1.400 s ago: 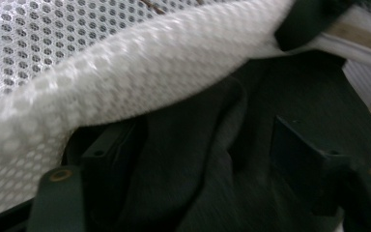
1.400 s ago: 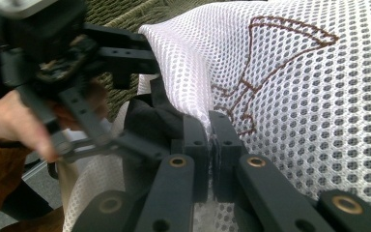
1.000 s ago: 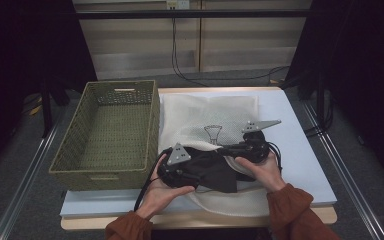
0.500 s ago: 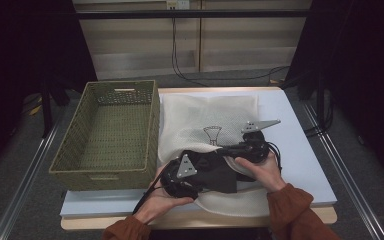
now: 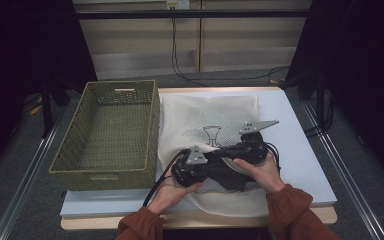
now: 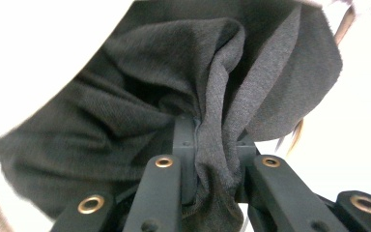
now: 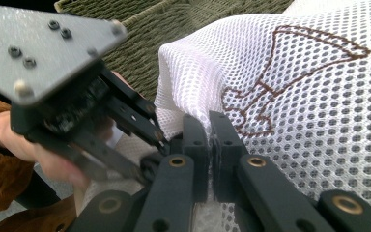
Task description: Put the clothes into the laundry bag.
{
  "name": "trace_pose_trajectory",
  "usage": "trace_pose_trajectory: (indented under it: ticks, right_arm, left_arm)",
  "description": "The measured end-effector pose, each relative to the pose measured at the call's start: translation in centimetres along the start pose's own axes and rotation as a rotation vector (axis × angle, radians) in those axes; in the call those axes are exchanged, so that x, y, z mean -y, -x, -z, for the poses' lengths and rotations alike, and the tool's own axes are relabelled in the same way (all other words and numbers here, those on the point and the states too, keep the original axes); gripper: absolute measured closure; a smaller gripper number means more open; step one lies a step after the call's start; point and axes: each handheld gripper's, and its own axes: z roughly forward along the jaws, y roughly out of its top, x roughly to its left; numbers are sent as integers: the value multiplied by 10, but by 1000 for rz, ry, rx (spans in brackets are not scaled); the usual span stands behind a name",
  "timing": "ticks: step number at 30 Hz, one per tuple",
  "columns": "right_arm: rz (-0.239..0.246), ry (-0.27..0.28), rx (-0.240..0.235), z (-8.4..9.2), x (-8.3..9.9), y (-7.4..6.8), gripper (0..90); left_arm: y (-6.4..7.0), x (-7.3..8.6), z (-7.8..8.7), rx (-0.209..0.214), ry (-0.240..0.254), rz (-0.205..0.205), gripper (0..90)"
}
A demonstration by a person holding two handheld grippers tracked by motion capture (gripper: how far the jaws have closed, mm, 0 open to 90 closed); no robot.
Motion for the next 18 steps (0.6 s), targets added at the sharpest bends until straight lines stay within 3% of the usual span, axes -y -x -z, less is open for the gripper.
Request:
trace_pose_trajectory:
  ticks: [2, 5, 11, 17, 18]
  right_arm:
    - [1, -3, -3, 0, 0, 0, 880]
    - [1, -2, -2, 0, 0, 0, 880]
    - [-7, -11, 0, -2, 2, 2, 880]
    - [-18, -11, 11, -2, 2, 2, 881]
    - [-18, -12, 12, -3, 2, 2, 881]
  left_arm:
    - [-1, -4, -6, 9, 10, 1, 796]
    - [-6, -5, -15, 9, 33, 39, 800]
    - [-16, -6, -34, -36, 56, 87, 798]
    - [-27, -12, -43, -116, 86, 124, 801]
    - [-29, -12, -46, -126, 102, 145, 802]
